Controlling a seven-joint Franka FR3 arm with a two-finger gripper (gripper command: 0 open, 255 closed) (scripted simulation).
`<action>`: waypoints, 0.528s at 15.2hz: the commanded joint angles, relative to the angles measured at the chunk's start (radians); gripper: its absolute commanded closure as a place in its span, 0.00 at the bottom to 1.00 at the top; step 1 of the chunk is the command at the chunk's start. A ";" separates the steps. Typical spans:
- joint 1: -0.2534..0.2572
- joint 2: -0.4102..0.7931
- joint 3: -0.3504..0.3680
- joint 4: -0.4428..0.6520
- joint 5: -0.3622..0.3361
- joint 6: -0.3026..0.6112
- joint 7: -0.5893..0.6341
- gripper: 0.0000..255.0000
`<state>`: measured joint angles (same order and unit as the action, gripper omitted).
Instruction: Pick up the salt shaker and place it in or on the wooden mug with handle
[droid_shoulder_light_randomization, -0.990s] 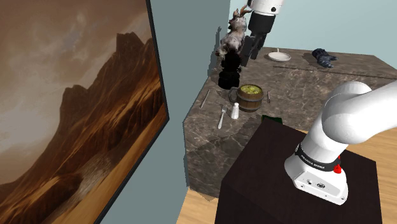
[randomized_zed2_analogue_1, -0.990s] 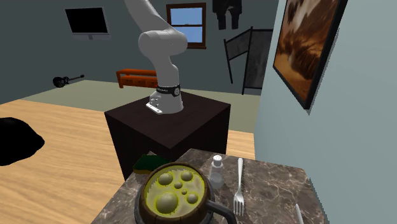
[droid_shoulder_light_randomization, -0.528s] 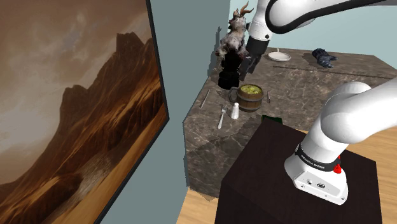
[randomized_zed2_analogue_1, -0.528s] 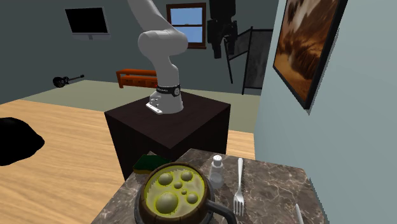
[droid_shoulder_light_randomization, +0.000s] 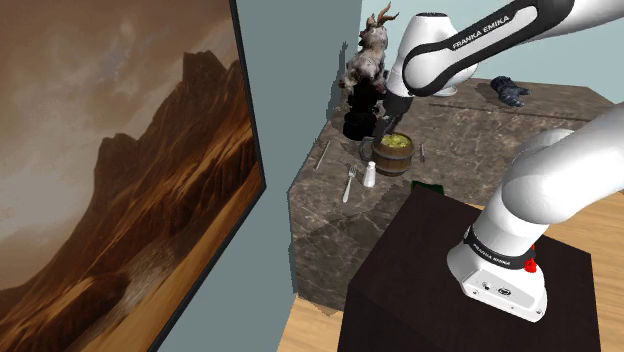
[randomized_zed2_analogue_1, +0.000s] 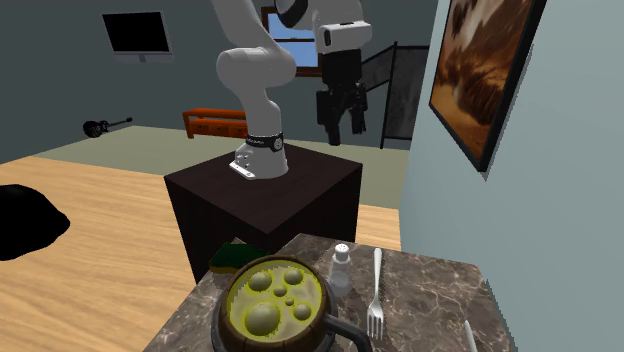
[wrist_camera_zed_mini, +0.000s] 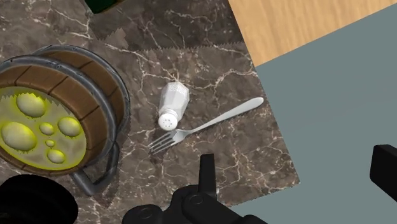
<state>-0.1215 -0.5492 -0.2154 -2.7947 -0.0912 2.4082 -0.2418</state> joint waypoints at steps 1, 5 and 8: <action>-0.004 0.075 -0.028 -0.012 -0.003 0.098 -0.026 0.00; 0.010 0.247 -0.097 -0.011 0.025 0.281 -0.100 0.00; 0.057 0.391 -0.165 0.010 0.114 0.411 -0.202 0.00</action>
<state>-0.0838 -0.2168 -0.3535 -2.7961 -0.0157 2.7679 -0.4004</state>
